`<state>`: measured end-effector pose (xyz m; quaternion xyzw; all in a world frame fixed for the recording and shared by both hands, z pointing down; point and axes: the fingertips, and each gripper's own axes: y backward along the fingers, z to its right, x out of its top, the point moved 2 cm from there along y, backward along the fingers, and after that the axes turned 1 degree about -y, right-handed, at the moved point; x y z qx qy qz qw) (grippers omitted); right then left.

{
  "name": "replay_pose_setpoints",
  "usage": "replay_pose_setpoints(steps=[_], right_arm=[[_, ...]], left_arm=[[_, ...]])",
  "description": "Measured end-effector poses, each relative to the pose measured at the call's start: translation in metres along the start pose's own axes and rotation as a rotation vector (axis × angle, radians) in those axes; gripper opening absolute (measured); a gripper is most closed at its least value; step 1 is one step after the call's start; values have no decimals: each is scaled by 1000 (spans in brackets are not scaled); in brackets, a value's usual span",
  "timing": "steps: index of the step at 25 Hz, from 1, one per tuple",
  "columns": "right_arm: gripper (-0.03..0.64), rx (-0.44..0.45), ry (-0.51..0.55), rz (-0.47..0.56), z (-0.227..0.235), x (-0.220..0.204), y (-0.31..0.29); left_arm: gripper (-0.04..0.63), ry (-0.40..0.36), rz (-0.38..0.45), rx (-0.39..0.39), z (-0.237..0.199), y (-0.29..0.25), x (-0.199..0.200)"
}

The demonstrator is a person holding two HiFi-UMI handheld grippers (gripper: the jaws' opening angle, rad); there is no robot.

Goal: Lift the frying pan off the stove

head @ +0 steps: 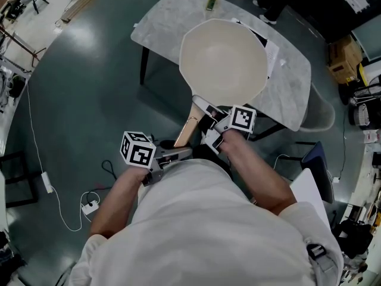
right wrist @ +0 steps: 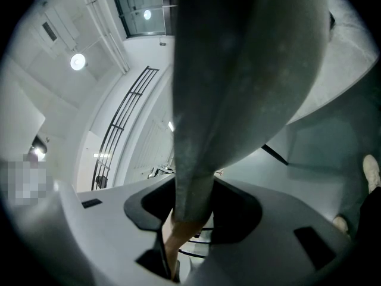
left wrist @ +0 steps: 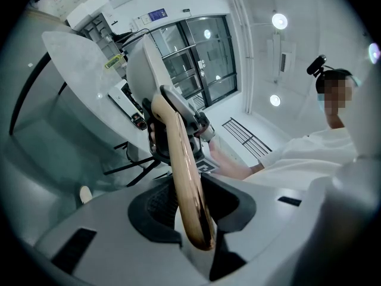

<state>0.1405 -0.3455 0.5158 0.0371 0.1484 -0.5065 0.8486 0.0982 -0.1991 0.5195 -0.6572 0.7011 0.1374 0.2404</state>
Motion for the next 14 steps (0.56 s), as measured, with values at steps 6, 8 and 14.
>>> replay_pose_setpoints(steps=[6,8,14], right_arm=[[171,-4,2,2,6,0,0],[172,-3,-1,4,8,0,1],[172,4,-4,7,9,3,0]], left_arm=[[118,0,-9,-4,-5,-2,-1],[118,1,-13,-5,-6,-3,-3],[118,2,-21,-10,-8,-4,0]])
